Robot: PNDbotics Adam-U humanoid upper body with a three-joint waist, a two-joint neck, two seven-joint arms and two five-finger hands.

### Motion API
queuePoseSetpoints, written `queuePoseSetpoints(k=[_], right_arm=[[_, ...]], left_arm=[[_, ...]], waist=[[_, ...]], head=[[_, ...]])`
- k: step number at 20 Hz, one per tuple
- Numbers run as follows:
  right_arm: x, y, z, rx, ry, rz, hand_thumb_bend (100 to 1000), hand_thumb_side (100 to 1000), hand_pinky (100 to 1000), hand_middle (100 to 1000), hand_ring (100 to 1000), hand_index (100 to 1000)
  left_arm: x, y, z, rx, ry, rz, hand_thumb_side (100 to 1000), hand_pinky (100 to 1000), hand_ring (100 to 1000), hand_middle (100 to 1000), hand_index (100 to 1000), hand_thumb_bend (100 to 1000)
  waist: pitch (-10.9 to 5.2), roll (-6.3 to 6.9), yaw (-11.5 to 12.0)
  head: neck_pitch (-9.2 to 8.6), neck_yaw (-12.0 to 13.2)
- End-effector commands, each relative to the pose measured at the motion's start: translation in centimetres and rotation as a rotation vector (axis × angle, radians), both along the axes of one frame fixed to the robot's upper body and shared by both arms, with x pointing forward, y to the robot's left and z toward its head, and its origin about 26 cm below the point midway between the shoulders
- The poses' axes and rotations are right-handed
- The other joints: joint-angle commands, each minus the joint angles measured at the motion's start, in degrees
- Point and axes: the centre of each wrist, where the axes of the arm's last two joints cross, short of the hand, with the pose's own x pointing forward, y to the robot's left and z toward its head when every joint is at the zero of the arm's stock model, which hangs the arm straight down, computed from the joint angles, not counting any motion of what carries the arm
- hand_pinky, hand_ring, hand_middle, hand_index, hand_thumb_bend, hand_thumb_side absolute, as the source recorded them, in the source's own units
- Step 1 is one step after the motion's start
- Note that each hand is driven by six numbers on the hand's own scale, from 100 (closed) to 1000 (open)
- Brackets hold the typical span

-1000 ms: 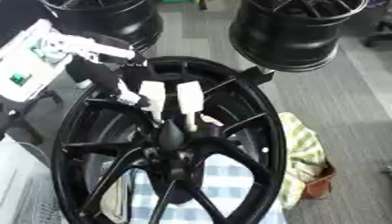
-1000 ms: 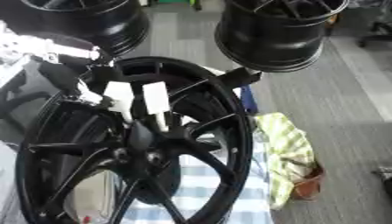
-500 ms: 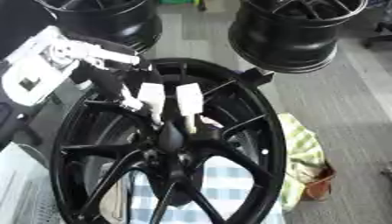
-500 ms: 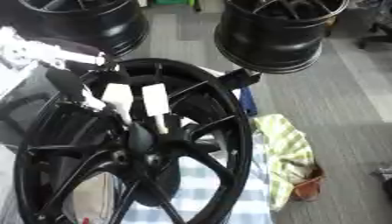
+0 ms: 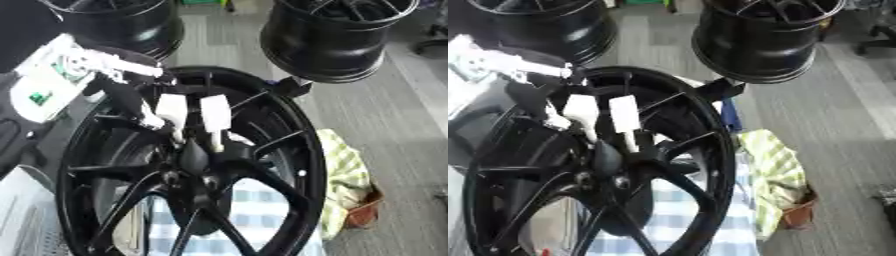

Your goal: Pull the pin out of the wheel hub.

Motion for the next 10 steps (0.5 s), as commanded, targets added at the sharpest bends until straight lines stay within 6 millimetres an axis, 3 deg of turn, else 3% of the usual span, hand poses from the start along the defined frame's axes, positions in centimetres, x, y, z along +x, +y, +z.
queuePoseSetpoints(k=[1,6,10], right_arm=[[-0.38,-0.39,0.81,0.006,-0.028,-0.01,415,199,705,542,588,685],[-0.36,-0.57,0.64,0.024,-0.031,-0.018,415,200,704,541,587,684],[-0.33,-0.67,0.53,0.03,-0.027,-0.024,415,202,704,541,587,684]], left_arm=[[-0.03,0.24,1.52,-0.024,-0.023,0.02,385,682,600,514,747,204],[-0.17,0.13,1.72,-0.042,-0.012,0.028,339,661,547,453,668,104],[-0.43,0.2,2.4,-0.073,-0.009,0.025,305,651,531,409,614,100]], waist=[[-0.9,-0.06,0.03],[-0.93,-0.08,0.07],[-1.04,-0.13,0.13]], head=[[-0.67,-0.02],[-0.62,0.05],[-0.52,-0.09]])
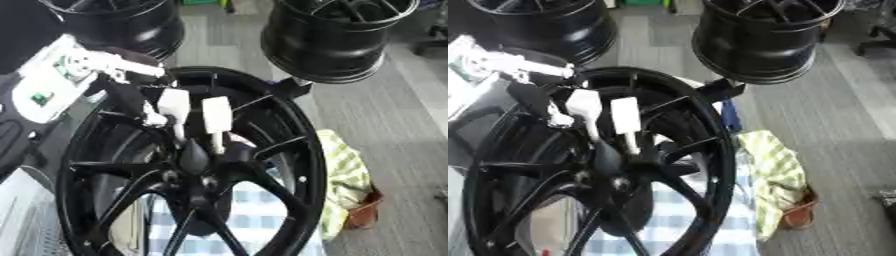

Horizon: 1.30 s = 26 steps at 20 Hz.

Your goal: Pull the pin out of the wheel hub.

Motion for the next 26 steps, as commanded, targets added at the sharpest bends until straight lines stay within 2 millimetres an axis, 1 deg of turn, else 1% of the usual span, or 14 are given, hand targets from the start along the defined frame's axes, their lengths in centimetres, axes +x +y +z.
queuePoseSetpoints(k=[1,4,7,9,11,12,14,16,18,21,22,24,26], right_arm=[[-0.3,-0.4,0.8,-0.003,-0.022,-0.015,415,202,704,541,587,684],[-0.3,-0.5,0.8,-0.006,-0.02,-0.018,416,201,704,541,587,684],[-0.4,-0.6,0.8,-0.013,-0.018,-0.024,420,203,705,541,587,684],[-0.4,-0.7,0.8,-0.015,-0.018,-0.028,418,199,705,541,587,684],[-0.4,-0.8,0.8,-0.016,-0.018,-0.034,418,199,705,541,588,684],[-0.4,-0.9,0.8,-0.017,-0.019,-0.038,418,199,705,541,588,684],[-0.5,-1.0,0.8,-0.02,-0.018,-0.046,418,199,705,541,588,684],[-0.6,-1.2,0.8,-0.024,-0.019,-0.055,416,198,706,542,588,684],[-0.7,-1.4,0.9,-0.027,-0.022,-0.063,416,198,706,542,588,684],[-0.9,-1.6,1.0,-0.033,-0.026,-0.072,416,196,706,542,589,685],[-0.9,-1.6,1.0,-0.034,-0.028,-0.074,416,196,707,542,589,685],[-1.0,-1.6,1.0,-0.035,-0.031,-0.077,417,195,707,543,589,685],[-1.0,-1.6,1.0,-0.035,-0.032,-0.077,417,195,707,543,589,685]], left_arm=[[-0.4,0.5,2.5,-0.05,-0.04,0.003,302,651,531,407,613,100],[-0.9,1.0,4.0,-0.089,-0.055,0.01,249,646,527,393,601,100],[-1.8,2.0,6.3,-0.145,-0.101,0.036,220,646,526,388,596,100],[-2.5,3.0,8.1,-0.186,-0.144,0.057,201,647,525,383,593,100],[-3.1,4.6,9.8,-0.234,-0.184,0.1,185,648,525,381,593,100],[-3.4,5.7,10.6,-0.259,-0.206,0.13,178,649,525,379,593,100],[-3.8,8.6,11.8,-0.302,-0.255,0.218,162,651,530,382,596,100],[-4.0,11.9,12.6,-0.34,-0.304,0.328,164,654,531,381,598,100],[-4.4,15.6,13.1,-0.4,-0.345,0.444,185,656,531,380,602,100],[-5.2,20.8,13.2,-0.51,-0.391,0.611,218,659,534,377,607,100],[-5.4,22.2,13.1,-0.541,-0.404,0.659,224,660,534,377,608,100],[-5.9,24.4,12.8,-0.586,-0.43,0.737,231,659,535,378,612,100],[-6.3,26.2,12.4,-0.6,-0.458,0.812,214,660,539,382,614,100]], waist=[[-1.08,-0.11,0.12],[-1.25,-0.15,0.26],[-1.42,-0.17,0.49],[-1.52,-0.17,0.71],[-1.61,-0.15,0.97],[-1.64,-0.13,1.12],[-1.7,-0.08,1.46],[-1.71,0.01,1.82],[-1.68,0.05,2.16],[-1.63,0.09,2.51],[-1.62,0.09,2.56],[-1.61,0.05,2.61],[-1.62,-0.01,2.65]], head=[[-0.5,-0.1],[-0.37,-0.29],[-0.36,-0.54],[-0.36,-0.74],[-0.36,-1.08],[-0.34,-1.24],[-0.33,-1.64],[-0.39,-1.91],[-0.44,-2.25],[-0.64,-2.68],[-0.69,-2.76],[-0.94,-2.94],[-1.19,-3.06]])
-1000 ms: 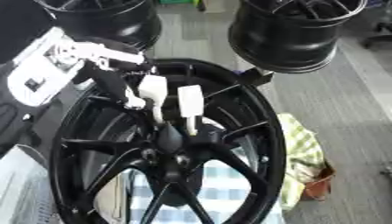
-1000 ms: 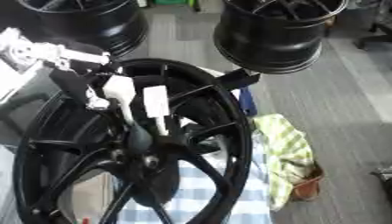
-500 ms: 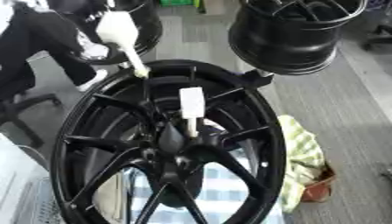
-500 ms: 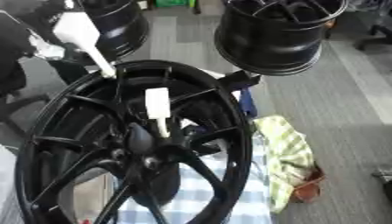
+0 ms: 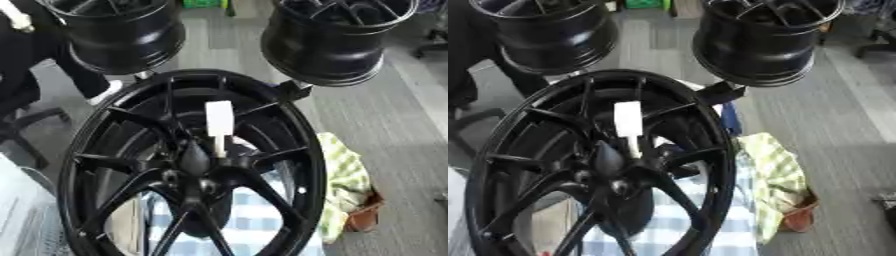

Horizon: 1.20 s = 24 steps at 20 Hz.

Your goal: Pull the pin out of the wheel hub.

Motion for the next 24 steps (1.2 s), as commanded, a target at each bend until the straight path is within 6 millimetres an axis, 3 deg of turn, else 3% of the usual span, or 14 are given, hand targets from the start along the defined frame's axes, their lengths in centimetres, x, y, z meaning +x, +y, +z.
queuePoseSetpoints(k=[1,6,12,14,15,18,24], right_arm=[[-0.7,-0.4,1.4,-0.033,-0.044,-0.024,418,195,707,543,589,685],[-0.7,-0.3,1.4,-0.031,-0.047,-0.024,419,194,707,543,589,684],[-0.7,-0.1,1.3,-0.028,-0.048,-0.016,419,195,707,543,589,684],[-0.6,-0.1,1.3,-0.027,-0.045,-0.015,417,196,707,543,589,684],[-0.6,-0.2,1.3,-0.026,-0.044,-0.016,417,196,707,543,589,684],[-0.7,-0.2,1.2,-0.023,-0.043,-0.019,417,197,707,543,589,684],[-0.7,-0.2,1.2,-0.023,-0.043,-0.019,417,196,708,543,590,684]], left_arm=[[-1.8,3.5,1.8,-0.014,-0.081,0.143,202,660,541,385,615,100],[-1.1,5.9,-0.6,0.043,-0.088,0.332,201,675,568,430,653,100],[1.4,5.9,-4.0,0.059,-0.082,0.387,199,683,587,451,670,100],[1.8,5.8,-4.6,0.068,-0.057,0.38,422,792,772,674,829,104],[2.0,5.7,-4.7,0.081,-0.047,0.374,508,866,875,800,911,192],[2.0,5.7,-4.8,0.109,-0.049,0.378,568,883,902,833,928,254],[2.0,5.9,-4.7,0.085,-0.066,0.385,555,863,878,804,915,211]], waist=[[-1.1,-0.01,0.08],[-1.12,-0.1,-0.03],[-1.06,-0.57,-0.47],[-0.96,-0.68,-0.55],[-0.92,-0.7,-0.58],[-0.84,-0.71,-0.6],[-0.94,-0.68,-0.46]], head=[[-0.86,-0.28],[-1.15,-0.15],[-1.54,0.21],[-1.49,0.3],[-1.47,0.36],[-1.43,0.51],[-1.07,0.54]])
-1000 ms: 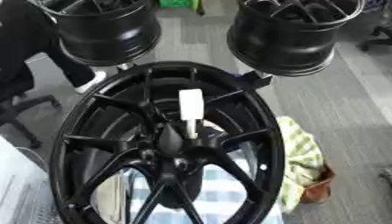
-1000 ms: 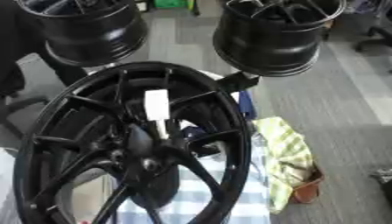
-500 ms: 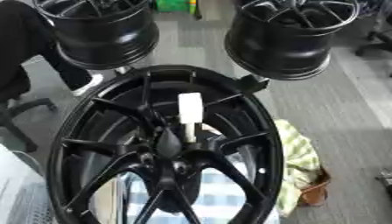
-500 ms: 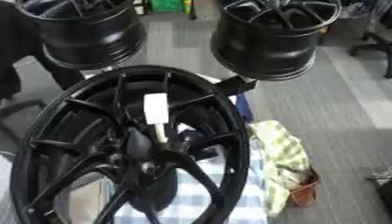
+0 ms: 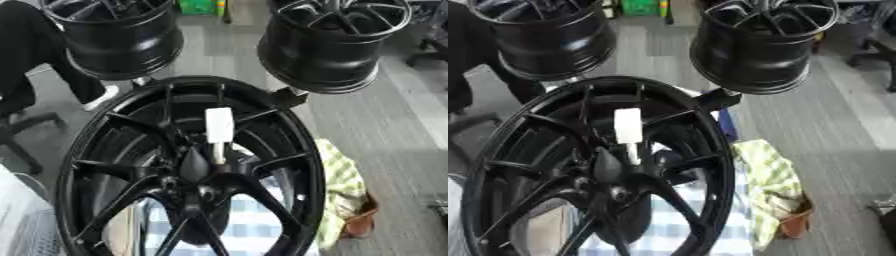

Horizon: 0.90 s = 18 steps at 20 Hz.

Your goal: Pull the pin out of the wheel hub.

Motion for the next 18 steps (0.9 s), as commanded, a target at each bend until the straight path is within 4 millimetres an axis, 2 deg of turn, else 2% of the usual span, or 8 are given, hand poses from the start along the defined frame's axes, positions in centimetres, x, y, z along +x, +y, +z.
queuePoseSetpoints(k=[1,4,7,12,14,18], right_arm=[[-0.6,-0.2,1.3,-0.022,-0.041,-0.011,417,195,708,543,590,685],[-0.6,-0.2,1.4,-0.027,-0.043,-0.013,418,192,708,544,591,685],[-0.7,-0.1,1.7,-0.041,-0.05,-0.015,419,189,710,547,594,687],[-1.1,0.2,2.2,-0.08,-0.078,-0.03,423,184,712,554,601,692],[-1.2,0.4,2.3,-0.1,-0.088,-0.036,422,183,714,555,603,694],[-1.6,0.8,2.7,-0.131,-0.109,-0.039,424,178,715,556,604,695]], left_arm=[[-0.5,0.4,1.9,-0.005,-0.055,0.008,547,858,870,796,909,196],[-0.4,-0.4,2.4,-0.011,-0.084,-0.014,517,840,848,771,886,117],[-1.1,-2.9,4.3,-0.03,-0.202,-0.128,549,802,797,708,850,100],[-5.2,-9.1,7.8,-0.136,-0.471,-0.43,516,781,761,656,820,100],[-7.1,-11.2,8.4,-0.201,-0.514,-0.534,521,781,758,652,821,100],[-9.8,-13.8,8.4,-0.283,-0.519,-0.666,531,779,753,643,819,100]], waist=[[-0.96,0.13,0.1],[-1.11,0.05,0.23],[-1.2,-0.09,0.3],[-1.08,-0.27,0.6],[-1.07,-0.3,0.68],[-1.09,-0.35,0.79]], head=[[-0.09,0.04],[0.06,-0.01],[0.17,0.0],[0.4,-0.01],[0.52,-0.02],[0.51,-0.13]])
